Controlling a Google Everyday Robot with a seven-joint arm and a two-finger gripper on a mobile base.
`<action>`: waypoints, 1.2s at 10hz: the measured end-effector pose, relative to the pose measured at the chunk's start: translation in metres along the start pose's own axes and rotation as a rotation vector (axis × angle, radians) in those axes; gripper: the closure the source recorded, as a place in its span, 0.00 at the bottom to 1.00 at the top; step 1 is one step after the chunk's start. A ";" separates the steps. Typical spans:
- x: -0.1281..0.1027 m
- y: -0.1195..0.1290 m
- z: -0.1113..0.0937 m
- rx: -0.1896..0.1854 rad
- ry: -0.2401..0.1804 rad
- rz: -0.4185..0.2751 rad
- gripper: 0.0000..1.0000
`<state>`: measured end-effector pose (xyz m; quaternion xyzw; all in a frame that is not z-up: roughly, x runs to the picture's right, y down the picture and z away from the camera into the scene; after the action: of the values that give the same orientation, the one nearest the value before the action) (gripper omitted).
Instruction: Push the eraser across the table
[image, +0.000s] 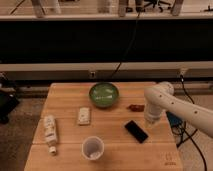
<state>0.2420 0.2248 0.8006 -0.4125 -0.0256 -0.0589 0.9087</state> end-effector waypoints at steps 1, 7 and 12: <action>-0.004 0.001 0.001 -0.005 0.004 -0.010 0.99; -0.064 0.000 0.009 -0.019 0.055 -0.112 0.99; -0.079 -0.008 0.011 -0.018 0.084 -0.151 0.99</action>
<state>0.1632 0.2349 0.8062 -0.4146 -0.0180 -0.1446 0.8983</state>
